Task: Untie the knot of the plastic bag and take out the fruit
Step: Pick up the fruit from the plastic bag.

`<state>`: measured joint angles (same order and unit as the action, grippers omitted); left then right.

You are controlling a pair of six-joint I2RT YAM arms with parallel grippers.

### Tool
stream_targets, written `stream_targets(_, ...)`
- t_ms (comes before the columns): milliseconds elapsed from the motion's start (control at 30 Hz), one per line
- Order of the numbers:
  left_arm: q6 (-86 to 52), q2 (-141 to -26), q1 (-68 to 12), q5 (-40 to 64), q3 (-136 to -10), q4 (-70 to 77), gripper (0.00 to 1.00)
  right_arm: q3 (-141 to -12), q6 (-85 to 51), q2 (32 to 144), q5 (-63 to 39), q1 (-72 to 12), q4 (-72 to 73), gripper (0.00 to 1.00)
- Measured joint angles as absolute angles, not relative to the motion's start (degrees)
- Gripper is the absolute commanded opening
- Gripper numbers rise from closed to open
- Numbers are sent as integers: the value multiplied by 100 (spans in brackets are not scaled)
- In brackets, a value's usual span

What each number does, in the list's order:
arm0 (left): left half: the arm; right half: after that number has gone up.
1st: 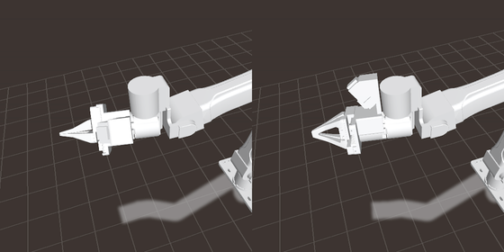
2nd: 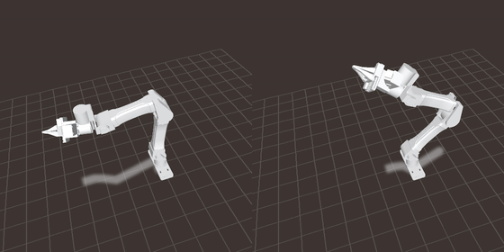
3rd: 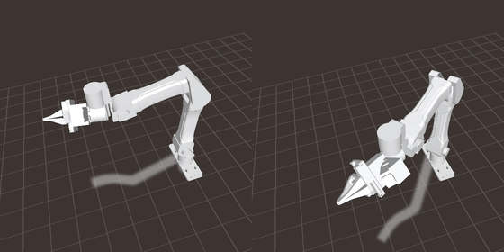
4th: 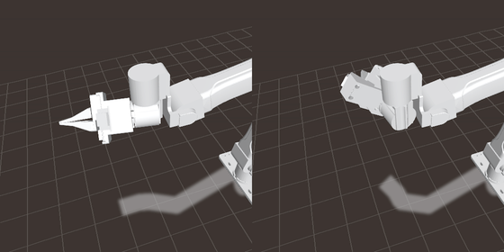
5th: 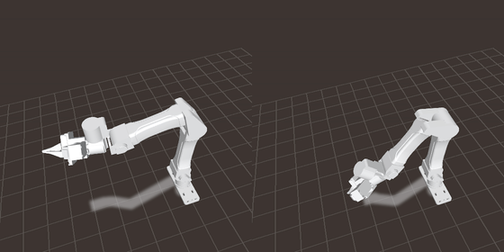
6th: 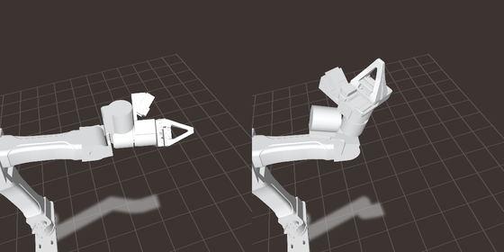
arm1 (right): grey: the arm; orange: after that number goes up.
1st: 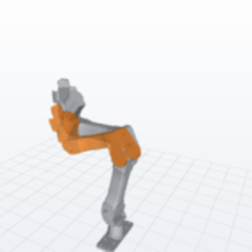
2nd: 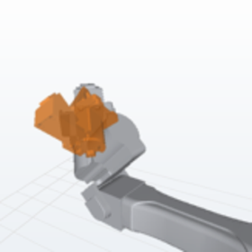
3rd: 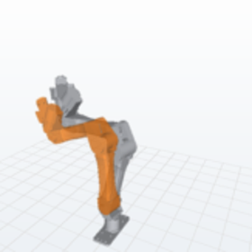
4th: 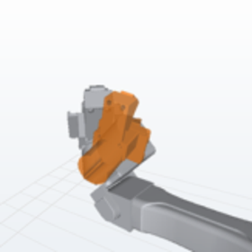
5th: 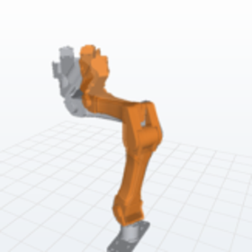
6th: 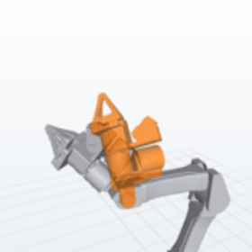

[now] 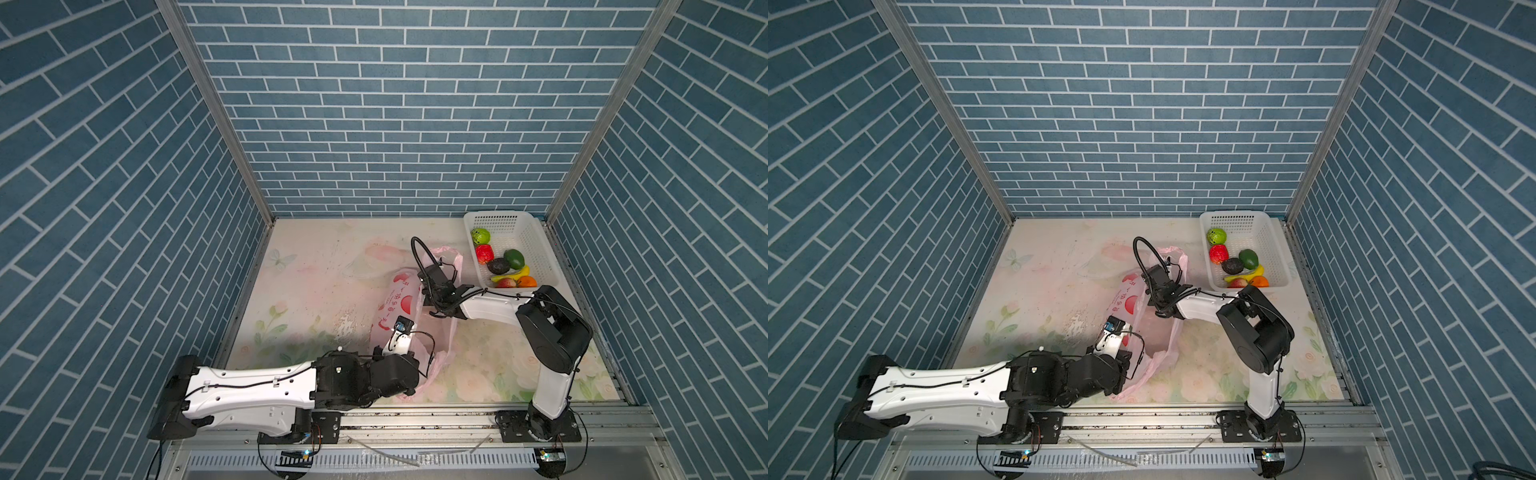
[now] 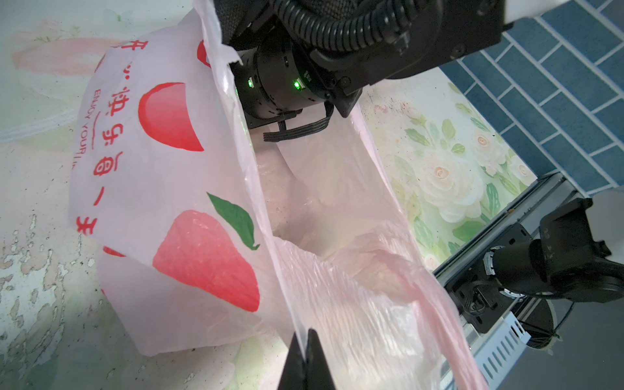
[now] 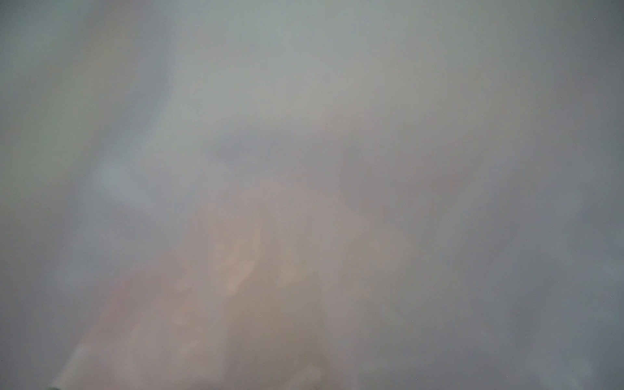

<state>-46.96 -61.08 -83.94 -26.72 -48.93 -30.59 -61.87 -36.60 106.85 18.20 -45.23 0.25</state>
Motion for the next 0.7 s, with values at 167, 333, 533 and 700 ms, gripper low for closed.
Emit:
stream_targets(167,-4757,-6038,-8399,-2779,-4893,-3098,0,-6147,-3660,10665,1741,-4510,60,42)
stream_targets(333,-4783,-5996,-8405,-2923,-4893,-3142,0,-5927,-3701,10370,1472,-4504,16,40)
stream_targets(533,-4807,-6001,-8401,-3098,-4893,-3140,0,-5675,-3774,9736,1081,-4571,-183,40)
stream_targets(700,-4823,-6025,-8383,-3253,-4890,-3142,0,-5601,-3894,9306,849,-4746,-427,40)
